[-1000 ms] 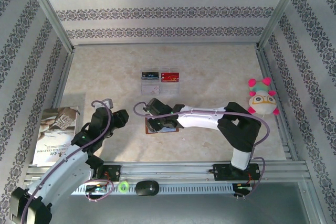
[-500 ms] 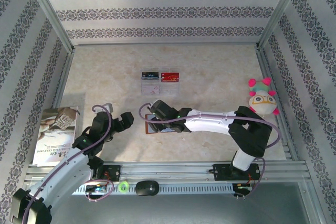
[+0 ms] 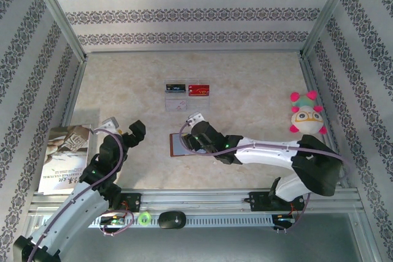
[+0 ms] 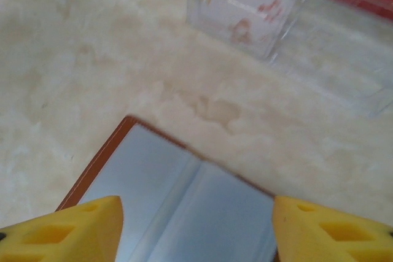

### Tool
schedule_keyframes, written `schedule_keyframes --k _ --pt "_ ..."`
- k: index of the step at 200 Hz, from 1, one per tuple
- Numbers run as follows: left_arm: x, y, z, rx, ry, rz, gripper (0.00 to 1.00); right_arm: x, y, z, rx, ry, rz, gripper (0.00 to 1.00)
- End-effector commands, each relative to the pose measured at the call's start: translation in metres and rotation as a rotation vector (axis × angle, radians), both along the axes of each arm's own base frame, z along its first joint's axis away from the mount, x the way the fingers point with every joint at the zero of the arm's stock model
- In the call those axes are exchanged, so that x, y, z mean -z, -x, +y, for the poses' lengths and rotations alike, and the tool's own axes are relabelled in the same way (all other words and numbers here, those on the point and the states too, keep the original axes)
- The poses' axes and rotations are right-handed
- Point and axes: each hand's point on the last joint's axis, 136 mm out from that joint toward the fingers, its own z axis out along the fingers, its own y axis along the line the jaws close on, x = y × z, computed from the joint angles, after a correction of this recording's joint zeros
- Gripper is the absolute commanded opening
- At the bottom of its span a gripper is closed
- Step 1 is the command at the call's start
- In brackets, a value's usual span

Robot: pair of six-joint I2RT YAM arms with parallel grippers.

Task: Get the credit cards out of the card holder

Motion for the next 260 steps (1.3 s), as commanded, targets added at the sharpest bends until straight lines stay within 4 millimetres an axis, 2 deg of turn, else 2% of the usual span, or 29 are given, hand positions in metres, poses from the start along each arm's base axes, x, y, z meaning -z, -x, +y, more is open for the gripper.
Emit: schedule_keyframes --k 1,9,23,31,33,36,39,52,96,114,132,150,178,200,217,226,247,254,260 --pt "-0.043 -0.016 0.018 -0.083 -0.152 -0.158 0.99 -0.018 -0.024 -0.024 0.142 -0.038 -0.086 0.71" --pt "-0.047 -0.021 0.019 -0.085 -0.212 -0.173 0.99 -0.018 -0.028 -0.031 0.167 -0.058 -0.073 0.72" --pt "-0.045 -0.025 0.036 -0.181 -0.261 -0.127 0.99 -0.016 -0.036 -0.045 0.218 -0.109 -0.033 0.74" --pt "-0.043 -0.028 0.045 -0.227 -0.314 -0.091 0.99 -0.017 -0.039 -0.051 0.237 -0.145 -0.032 0.79" --pt "-0.044 -0.029 0.047 -0.239 -0.325 -0.084 0.99 -0.018 -0.04 -0.052 0.239 -0.153 -0.035 0.81" --pt "-0.045 -0.03 0.051 -0.255 -0.342 -0.075 0.99 -0.018 -0.041 -0.055 0.248 -0.163 -0.038 0.95" --pt "-0.046 -0.032 0.053 -0.261 -0.363 -0.069 0.99 -0.019 -0.042 -0.057 0.254 -0.171 -0.044 0.98" --pt "-0.05 -0.043 0.059 -0.261 -0.459 -0.044 0.99 -0.023 -0.044 -0.066 0.277 -0.184 -0.063 0.98" --pt "-0.036 -0.075 0.095 -0.295 -0.489 0.091 0.99 -0.032 -0.054 -0.103 0.409 -0.19 -0.109 0.98" --pt "-0.023 -0.087 0.107 -0.266 -0.519 0.176 0.99 -0.037 -0.055 -0.119 0.456 -0.193 -0.135 0.98" --pt "0.0 -0.093 0.115 -0.247 -0.507 0.23 0.99 -0.04 -0.056 -0.13 0.478 -0.184 -0.146 0.98" --pt "0.012 -0.099 0.115 -0.243 -0.52 0.187 0.99 -0.042 -0.057 -0.142 0.504 -0.194 -0.147 0.98" --pt "0.003 -0.108 0.103 -0.201 -0.522 -0.016 0.99 -0.044 -0.058 -0.161 0.555 -0.199 -0.162 0.98" --pt "0.022 -0.114 0.096 -0.144 -0.536 0.013 0.99 -0.048 -0.06 -0.183 0.614 -0.192 -0.182 0.98" --pt "0.038 -0.113 0.092 -0.127 -0.537 -0.034 0.99 -0.048 -0.063 -0.201 0.671 -0.196 -0.185 0.98" --pt "0.034 -0.114 0.089 -0.117 -0.547 -0.098 0.99 -0.048 -0.063 -0.209 0.701 -0.21 -0.191 0.98" --pt "0.057 -0.124 0.069 0.027 -0.54 -0.032 0.99 -0.047 -0.064 -0.22 0.701 -0.227 -0.213 0.98" --pt "0.051 -0.13 0.068 0.026 -0.559 -0.093 0.99 -0.047 -0.065 -0.225 0.704 -0.218 -0.226 0.98" --pt "0.053 -0.131 0.068 0.029 -0.553 -0.061 0.99 -0.048 -0.065 -0.227 0.693 -0.2 -0.238 0.98"
